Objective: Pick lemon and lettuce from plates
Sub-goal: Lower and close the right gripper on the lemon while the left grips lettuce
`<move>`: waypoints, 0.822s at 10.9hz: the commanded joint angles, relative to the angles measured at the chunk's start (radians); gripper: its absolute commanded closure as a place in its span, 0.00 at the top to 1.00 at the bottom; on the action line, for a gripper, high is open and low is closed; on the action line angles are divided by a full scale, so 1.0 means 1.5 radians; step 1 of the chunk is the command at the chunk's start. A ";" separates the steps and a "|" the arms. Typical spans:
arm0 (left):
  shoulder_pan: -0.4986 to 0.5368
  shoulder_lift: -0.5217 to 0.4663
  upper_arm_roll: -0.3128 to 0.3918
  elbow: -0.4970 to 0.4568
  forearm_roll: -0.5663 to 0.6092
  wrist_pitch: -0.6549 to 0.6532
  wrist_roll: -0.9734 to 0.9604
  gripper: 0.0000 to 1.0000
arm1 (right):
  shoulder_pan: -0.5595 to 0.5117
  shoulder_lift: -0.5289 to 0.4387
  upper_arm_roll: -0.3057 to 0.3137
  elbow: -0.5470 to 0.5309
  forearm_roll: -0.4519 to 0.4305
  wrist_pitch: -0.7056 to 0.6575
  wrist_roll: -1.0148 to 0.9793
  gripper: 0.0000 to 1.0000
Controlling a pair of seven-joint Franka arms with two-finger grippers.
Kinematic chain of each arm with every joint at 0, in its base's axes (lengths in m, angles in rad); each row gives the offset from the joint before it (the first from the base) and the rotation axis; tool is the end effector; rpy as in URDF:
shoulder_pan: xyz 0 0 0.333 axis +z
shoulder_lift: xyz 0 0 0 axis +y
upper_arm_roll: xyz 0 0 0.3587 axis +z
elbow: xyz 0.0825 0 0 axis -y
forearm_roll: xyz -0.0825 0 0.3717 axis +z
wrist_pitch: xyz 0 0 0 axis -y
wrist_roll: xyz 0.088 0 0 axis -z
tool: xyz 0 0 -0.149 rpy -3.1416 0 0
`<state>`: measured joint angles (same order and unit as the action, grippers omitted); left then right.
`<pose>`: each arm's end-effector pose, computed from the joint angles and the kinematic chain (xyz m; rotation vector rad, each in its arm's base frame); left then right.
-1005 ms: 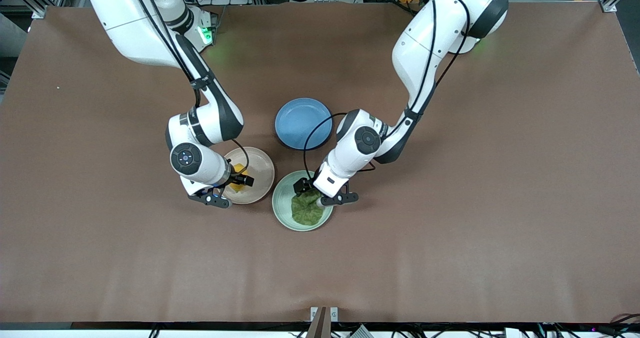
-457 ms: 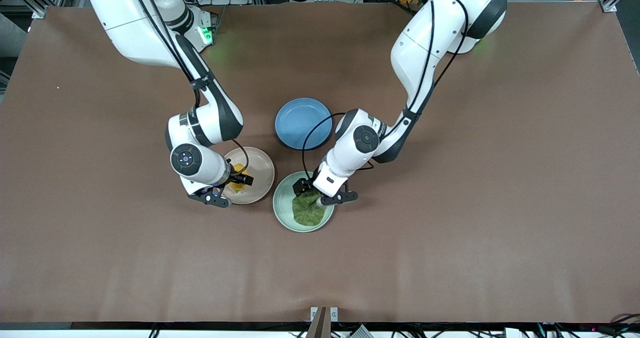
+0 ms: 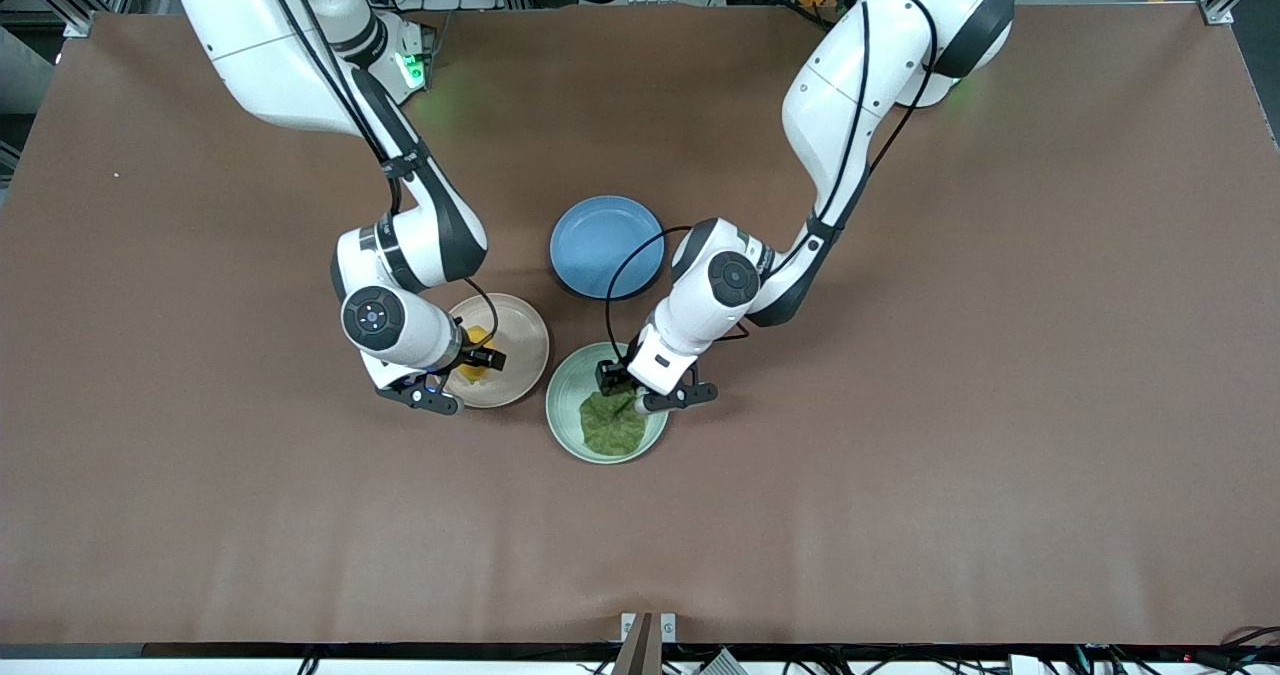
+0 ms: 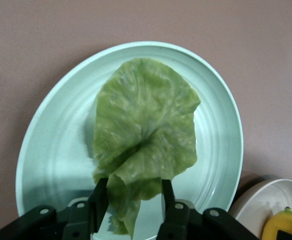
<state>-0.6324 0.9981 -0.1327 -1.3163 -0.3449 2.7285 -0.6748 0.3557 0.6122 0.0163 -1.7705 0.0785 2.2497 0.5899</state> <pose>0.6143 -0.5371 0.1688 2.6194 0.3725 0.1470 0.6105 0.2425 0.2071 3.1017 -0.4270 -0.2338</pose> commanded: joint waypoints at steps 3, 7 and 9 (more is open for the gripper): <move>-0.008 0.011 0.010 0.014 -0.013 0.009 -0.003 0.17 | 0.006 0.002 -0.003 0.006 -0.025 0.000 0.008 0.38; -0.007 0.010 0.011 0.013 -0.009 0.009 -0.004 0.00 | -0.002 -0.017 -0.004 0.009 -0.024 -0.013 0.007 0.29; -0.004 0.004 0.011 0.013 -0.008 0.005 -0.005 0.00 | -0.013 -0.037 -0.005 0.012 -0.023 -0.040 0.005 0.12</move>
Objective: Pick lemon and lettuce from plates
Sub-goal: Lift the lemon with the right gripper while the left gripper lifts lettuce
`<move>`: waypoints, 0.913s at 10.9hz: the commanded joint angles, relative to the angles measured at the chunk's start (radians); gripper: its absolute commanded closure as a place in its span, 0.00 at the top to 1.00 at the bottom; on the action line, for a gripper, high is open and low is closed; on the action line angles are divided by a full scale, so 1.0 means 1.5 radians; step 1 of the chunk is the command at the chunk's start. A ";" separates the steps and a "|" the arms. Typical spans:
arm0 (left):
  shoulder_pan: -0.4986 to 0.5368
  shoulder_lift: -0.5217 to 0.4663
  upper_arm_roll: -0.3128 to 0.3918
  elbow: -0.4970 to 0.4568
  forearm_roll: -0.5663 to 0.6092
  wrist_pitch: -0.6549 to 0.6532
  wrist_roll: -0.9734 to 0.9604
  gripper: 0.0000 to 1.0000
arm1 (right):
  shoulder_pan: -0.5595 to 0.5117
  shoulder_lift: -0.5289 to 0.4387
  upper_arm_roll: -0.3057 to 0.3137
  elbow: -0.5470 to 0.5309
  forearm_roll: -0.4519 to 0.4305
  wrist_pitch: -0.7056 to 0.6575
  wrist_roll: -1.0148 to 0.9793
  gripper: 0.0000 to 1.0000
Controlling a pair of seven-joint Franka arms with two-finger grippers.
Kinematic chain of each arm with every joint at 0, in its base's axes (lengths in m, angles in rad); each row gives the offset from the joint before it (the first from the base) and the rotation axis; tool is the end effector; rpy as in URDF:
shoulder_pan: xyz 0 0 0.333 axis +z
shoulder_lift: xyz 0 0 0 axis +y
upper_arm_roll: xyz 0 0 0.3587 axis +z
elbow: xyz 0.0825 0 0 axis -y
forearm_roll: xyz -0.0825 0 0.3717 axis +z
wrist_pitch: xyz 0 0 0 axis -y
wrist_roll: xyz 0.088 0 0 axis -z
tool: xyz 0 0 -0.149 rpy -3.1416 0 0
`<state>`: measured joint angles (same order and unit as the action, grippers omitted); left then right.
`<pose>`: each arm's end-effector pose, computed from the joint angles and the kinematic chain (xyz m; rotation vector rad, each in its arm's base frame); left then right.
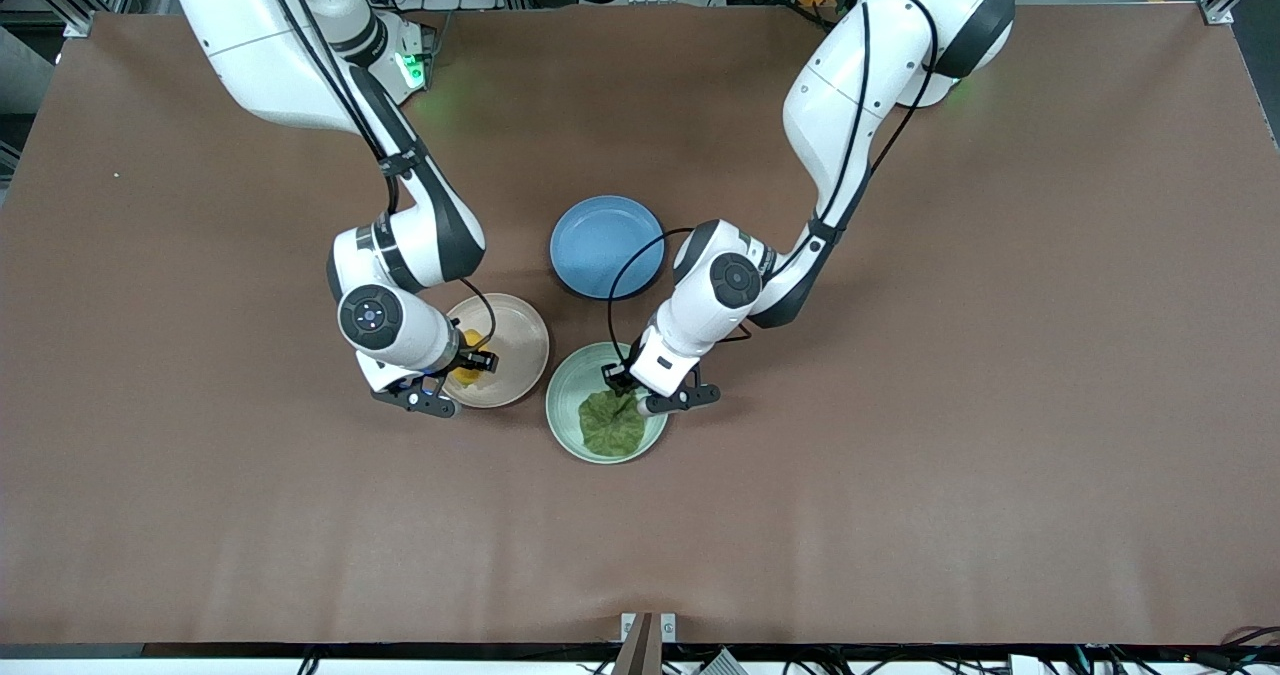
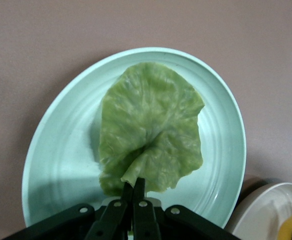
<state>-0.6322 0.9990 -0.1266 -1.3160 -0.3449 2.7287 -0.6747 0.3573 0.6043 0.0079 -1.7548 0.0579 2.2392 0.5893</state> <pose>0.6167 -0.5343 0.1679 2.6228 0.3762 0.1528 0.6171 0.2394 0.2175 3.0954 -0.4107 -0.2008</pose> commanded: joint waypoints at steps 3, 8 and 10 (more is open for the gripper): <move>-0.001 -0.007 0.008 0.013 -0.007 -0.028 -0.006 0.00 | -0.055 -0.065 0.003 0.013 -0.003 -0.086 -0.047 0.00; -0.001 -0.042 0.043 0.014 -0.008 -0.155 -0.005 0.00 | -0.107 -0.100 0.002 -0.011 0.004 -0.149 -0.222 0.00; 0.013 -0.061 0.044 0.014 -0.007 -0.220 -0.005 0.00 | -0.141 -0.117 0.002 -0.041 0.004 -0.146 -0.284 0.00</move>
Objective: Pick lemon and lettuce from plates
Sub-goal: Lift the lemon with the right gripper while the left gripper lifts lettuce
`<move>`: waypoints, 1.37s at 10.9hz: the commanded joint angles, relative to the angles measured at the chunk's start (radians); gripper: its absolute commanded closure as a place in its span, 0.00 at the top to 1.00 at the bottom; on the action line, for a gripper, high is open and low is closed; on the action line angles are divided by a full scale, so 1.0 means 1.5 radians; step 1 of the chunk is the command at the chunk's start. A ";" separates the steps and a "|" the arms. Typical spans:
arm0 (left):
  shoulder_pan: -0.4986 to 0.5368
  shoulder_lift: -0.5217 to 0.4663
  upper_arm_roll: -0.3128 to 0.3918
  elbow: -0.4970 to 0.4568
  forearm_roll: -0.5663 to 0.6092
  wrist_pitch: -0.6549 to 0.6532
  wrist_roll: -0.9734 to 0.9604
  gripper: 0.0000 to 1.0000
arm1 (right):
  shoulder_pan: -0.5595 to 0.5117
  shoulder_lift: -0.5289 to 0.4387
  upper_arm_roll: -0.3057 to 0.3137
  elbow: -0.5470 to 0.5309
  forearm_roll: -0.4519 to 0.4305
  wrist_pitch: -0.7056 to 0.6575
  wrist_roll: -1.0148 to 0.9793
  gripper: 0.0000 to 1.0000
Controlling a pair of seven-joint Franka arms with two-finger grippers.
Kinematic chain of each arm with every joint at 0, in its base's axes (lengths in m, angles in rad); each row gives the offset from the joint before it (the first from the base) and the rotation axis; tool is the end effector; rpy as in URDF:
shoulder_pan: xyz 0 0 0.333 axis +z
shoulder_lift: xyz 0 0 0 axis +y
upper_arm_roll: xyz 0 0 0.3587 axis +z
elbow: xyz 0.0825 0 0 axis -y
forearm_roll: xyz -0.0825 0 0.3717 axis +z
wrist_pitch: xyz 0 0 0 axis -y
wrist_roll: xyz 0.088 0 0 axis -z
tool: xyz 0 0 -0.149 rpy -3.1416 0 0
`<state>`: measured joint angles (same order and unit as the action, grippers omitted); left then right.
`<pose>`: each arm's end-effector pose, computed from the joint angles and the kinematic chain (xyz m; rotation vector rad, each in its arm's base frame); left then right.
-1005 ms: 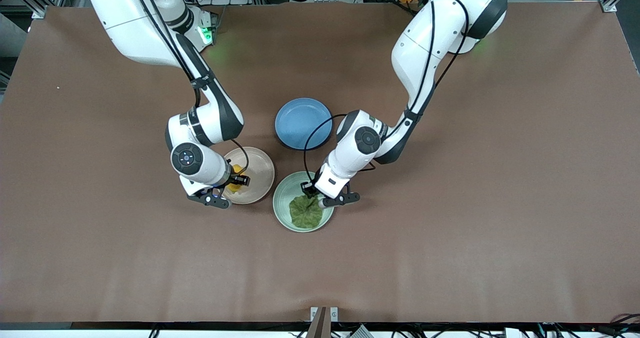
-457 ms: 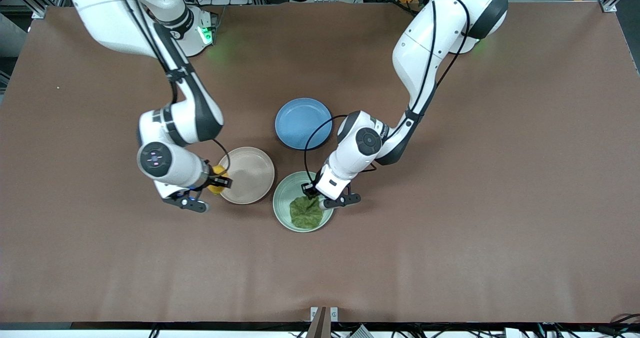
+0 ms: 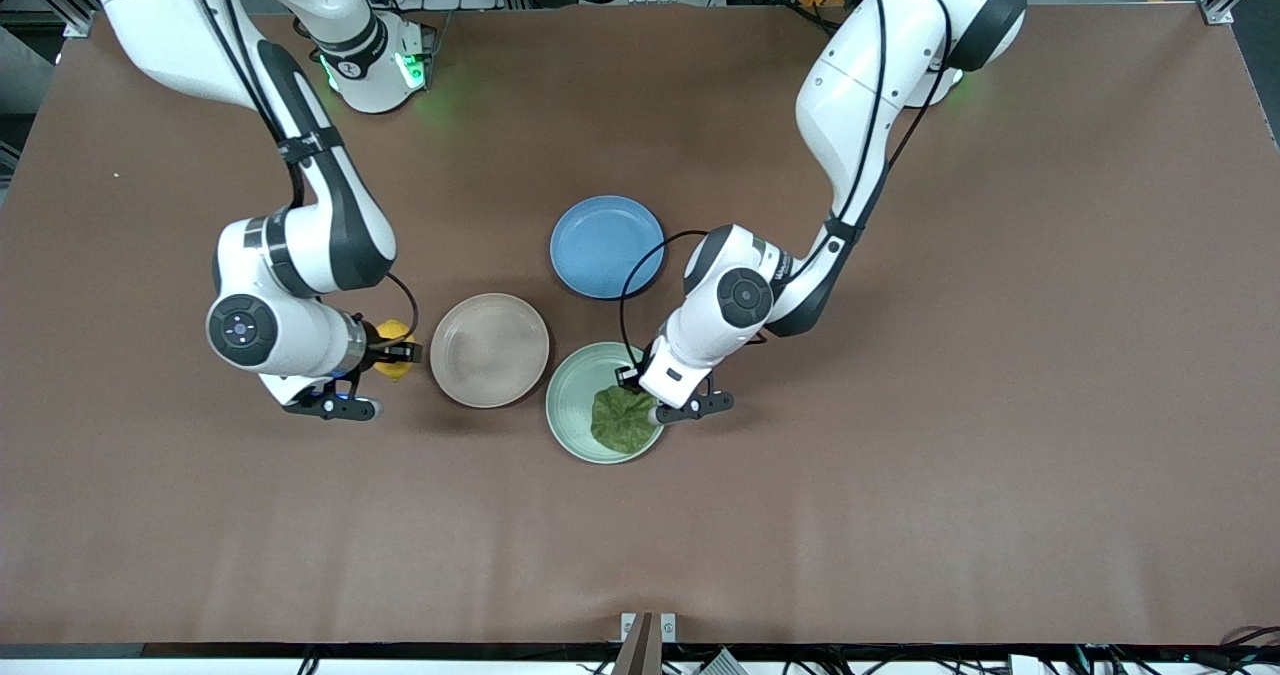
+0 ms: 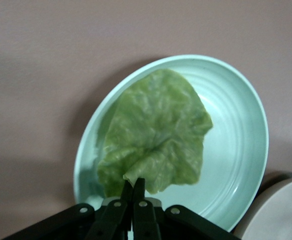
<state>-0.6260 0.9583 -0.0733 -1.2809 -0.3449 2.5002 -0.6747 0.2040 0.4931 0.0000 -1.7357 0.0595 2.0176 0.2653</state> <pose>0.6250 -0.5125 0.1874 2.7259 0.3641 0.0147 0.6275 0.1357 0.2839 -3.1195 0.1447 0.3404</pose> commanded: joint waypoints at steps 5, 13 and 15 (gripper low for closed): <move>0.047 -0.080 0.011 -0.008 -0.006 -0.177 -0.005 0.00 | -0.110 -0.067 0.006 -0.126 -0.001 0.020 -0.188 0.00; 0.075 -0.143 0.062 -0.008 -0.006 -0.296 0.028 0.00 | -0.219 -0.064 0.006 -0.203 -0.008 0.108 -0.362 0.00; 0.078 -0.166 0.087 -0.009 -0.002 -0.327 0.061 0.00 | -0.220 -0.061 0.006 -0.203 -0.009 0.110 -0.362 0.00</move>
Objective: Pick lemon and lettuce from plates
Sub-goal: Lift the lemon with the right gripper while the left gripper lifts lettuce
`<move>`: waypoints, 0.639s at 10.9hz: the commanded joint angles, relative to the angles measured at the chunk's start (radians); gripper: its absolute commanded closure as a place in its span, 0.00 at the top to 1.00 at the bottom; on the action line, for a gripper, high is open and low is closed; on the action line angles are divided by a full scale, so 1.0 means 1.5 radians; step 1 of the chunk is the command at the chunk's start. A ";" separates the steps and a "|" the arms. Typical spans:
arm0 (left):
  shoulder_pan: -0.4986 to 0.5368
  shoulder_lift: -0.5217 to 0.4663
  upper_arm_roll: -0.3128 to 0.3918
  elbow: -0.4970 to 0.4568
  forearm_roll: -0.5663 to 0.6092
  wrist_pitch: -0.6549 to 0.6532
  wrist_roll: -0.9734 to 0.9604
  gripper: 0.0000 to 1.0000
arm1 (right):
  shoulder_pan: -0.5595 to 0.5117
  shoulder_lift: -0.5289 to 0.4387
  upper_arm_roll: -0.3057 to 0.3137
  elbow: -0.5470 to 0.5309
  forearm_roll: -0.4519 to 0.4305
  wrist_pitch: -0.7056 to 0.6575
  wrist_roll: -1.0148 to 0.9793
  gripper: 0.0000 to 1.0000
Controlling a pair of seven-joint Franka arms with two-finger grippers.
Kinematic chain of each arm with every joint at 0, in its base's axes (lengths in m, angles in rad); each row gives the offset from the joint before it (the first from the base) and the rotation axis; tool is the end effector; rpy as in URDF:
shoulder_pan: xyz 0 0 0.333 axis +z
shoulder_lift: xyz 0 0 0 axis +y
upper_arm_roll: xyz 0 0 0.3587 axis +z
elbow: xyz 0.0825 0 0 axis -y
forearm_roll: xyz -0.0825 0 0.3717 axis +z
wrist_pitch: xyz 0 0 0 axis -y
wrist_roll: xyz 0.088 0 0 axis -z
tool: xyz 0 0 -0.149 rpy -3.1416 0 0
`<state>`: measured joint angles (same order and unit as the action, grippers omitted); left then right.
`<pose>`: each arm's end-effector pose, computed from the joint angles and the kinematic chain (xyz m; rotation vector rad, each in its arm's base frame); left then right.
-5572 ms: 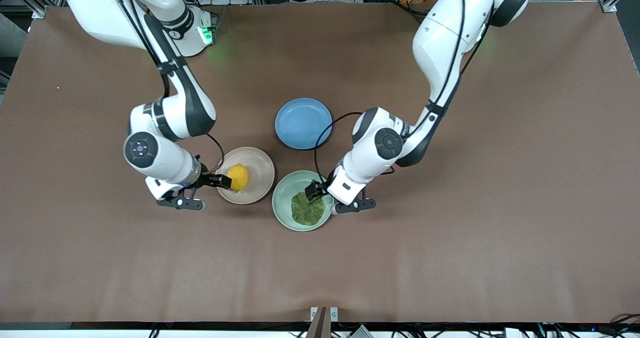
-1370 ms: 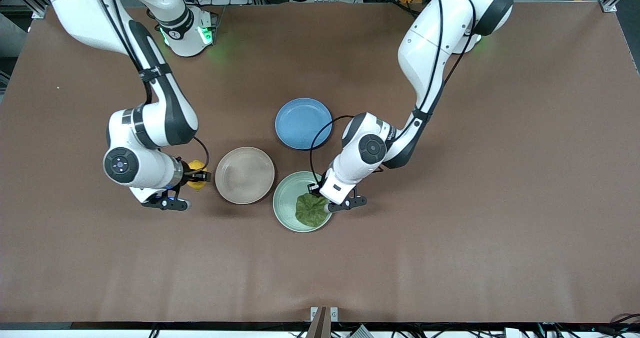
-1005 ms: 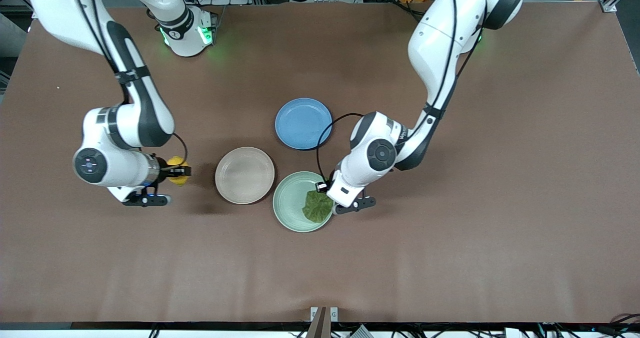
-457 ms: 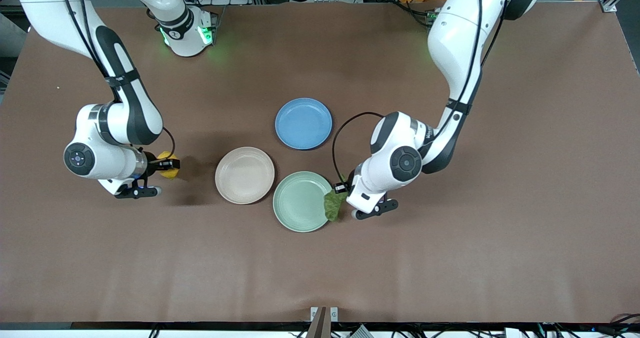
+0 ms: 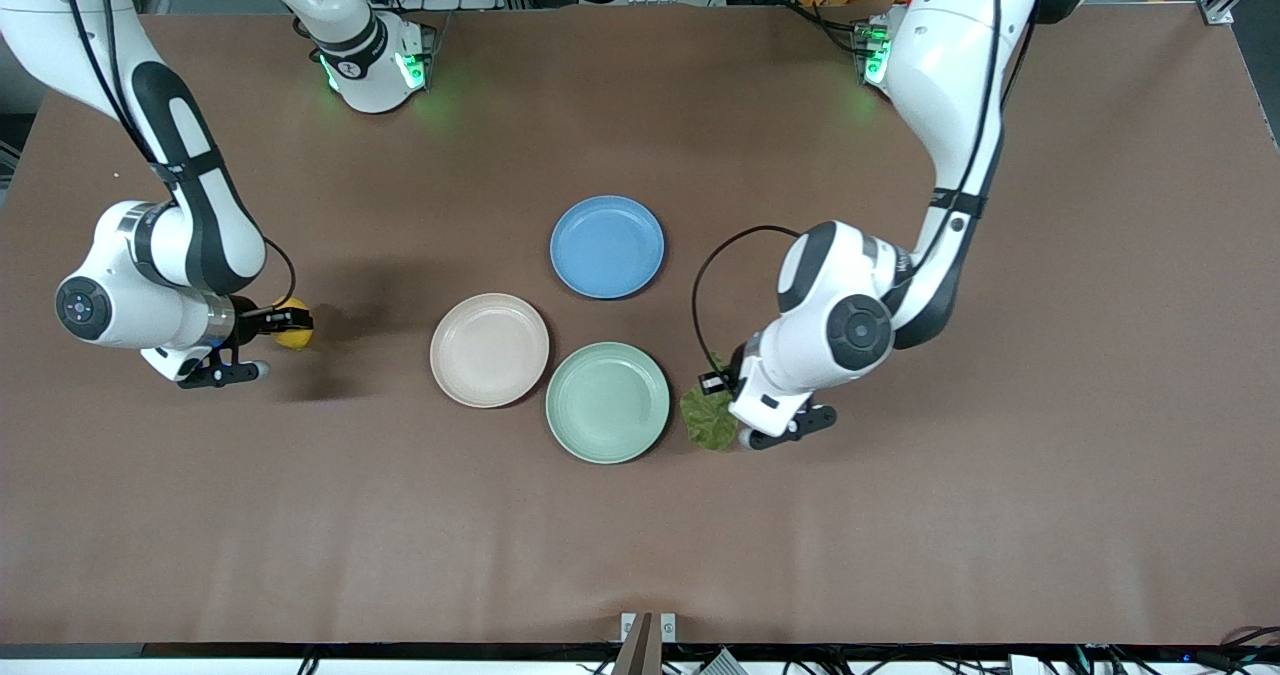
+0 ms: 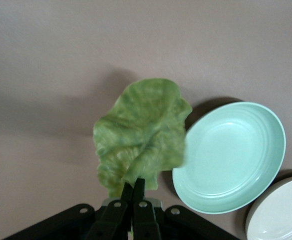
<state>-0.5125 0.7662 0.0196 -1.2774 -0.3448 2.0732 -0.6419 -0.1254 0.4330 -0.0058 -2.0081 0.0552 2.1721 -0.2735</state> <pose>0.6636 -0.3945 0.2964 2.8407 0.4380 -0.1900 0.5690 -0.0710 0.2260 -3.0210 -0.1589 0.3891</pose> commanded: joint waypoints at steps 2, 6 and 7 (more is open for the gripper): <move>0.004 -0.049 0.031 -0.013 0.078 -0.101 0.055 0.00 | 0.000 -0.020 0.010 -0.021 -0.006 0.006 0.000 0.19; 0.044 -0.054 0.029 -0.016 0.147 -0.162 0.120 0.00 | 0.002 -0.021 0.010 -0.020 -0.005 -0.001 0.038 1.00; 0.061 -0.060 0.030 -0.016 0.147 -0.179 0.157 0.00 | 0.003 -0.024 0.010 -0.020 -0.004 -0.002 0.039 1.00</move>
<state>-0.4743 0.7092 0.0657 -1.2807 -0.1450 1.8609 -0.5221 -0.1204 0.4328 0.0032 -2.0114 0.0553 2.1726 -0.2475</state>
